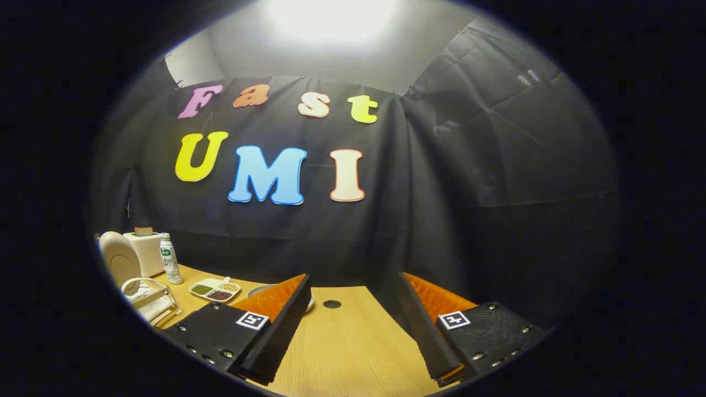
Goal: Take the plate from the dish rack, then take the spoon from the basket and place it into the plate.
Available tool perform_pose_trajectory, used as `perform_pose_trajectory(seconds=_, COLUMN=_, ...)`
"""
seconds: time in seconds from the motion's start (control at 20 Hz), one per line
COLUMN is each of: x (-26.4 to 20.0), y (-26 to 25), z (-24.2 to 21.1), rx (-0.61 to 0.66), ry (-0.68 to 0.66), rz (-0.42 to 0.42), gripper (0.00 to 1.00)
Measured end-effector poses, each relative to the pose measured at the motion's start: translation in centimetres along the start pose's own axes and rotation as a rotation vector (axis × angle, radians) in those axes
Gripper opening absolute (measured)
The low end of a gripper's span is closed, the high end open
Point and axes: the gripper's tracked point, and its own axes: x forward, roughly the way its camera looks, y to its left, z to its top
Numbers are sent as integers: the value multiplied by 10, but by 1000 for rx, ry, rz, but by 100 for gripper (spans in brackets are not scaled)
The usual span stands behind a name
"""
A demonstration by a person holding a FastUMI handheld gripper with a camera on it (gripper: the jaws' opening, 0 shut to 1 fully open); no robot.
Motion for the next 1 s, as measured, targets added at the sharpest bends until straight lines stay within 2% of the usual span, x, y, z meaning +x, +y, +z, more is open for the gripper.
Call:
perform_pose_trajectory(seconds=0.2, x=-51, y=-1, z=36, rx=-18, ry=34, rz=-92, gripper=96)
perform_pose_trajectory(seconds=0.35, x=-83, y=21, z=60, rx=-23, ry=60, rz=-107, gripper=96)
perform_pose_trajectory(seconds=0.55, x=-113, y=70, z=90, rx=-9, ry=62, rz=-63, gripper=96)
perform_pose_trajectory(seconds=0.75, x=-134, y=135, z=115, rx=43, ry=51, rz=30, gripper=96)
perform_pose_trajectory(seconds=1.0, x=-159, y=213, z=113, rx=76, ry=99, rz=150, gripper=96)
